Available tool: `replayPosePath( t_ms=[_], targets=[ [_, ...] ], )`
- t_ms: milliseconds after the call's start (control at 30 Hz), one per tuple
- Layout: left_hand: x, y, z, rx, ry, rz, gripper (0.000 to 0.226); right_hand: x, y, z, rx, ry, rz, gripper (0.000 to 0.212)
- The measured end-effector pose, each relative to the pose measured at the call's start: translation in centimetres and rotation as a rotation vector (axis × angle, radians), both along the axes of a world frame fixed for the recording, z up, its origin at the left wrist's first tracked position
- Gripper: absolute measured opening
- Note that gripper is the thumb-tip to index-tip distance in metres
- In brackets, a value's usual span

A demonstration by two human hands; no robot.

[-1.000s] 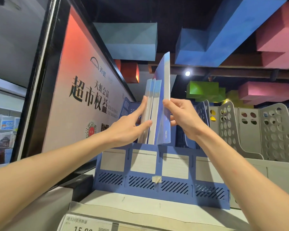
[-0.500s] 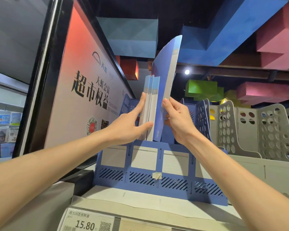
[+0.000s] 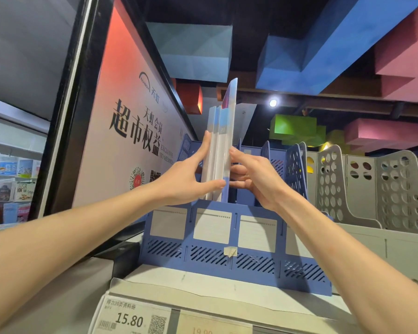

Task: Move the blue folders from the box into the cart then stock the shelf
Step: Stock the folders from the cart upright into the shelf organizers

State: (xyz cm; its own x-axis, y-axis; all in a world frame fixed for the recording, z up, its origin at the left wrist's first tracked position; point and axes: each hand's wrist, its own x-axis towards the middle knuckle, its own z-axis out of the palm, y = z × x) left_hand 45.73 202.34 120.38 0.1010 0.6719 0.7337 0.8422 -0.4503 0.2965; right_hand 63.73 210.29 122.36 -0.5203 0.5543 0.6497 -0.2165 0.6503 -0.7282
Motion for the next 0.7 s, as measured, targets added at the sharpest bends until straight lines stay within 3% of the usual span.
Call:
replayPosePath(
  t_ms=[100, 267, 700],
  targets=[
    [0.2, -0.1, 0.1, -0.01, 0.009, 0.004, 0.107, -0.1, 0.0, -0.2, 0.004, -0.001, -0.084, 0.049],
    [0.3, -0.5, 0.2, -0.001, 0.048, 0.024, 0.112, -0.2, -0.9, -0.3, 0.076, -0.015, -0.146, 0.035],
    [-0.2, -0.7, 0.4, 0.006, 0.167, 0.217, 0.116, -0.1, -1.3, -0.6, 0.179, -0.286, -0.262, 0.04]
  ],
)
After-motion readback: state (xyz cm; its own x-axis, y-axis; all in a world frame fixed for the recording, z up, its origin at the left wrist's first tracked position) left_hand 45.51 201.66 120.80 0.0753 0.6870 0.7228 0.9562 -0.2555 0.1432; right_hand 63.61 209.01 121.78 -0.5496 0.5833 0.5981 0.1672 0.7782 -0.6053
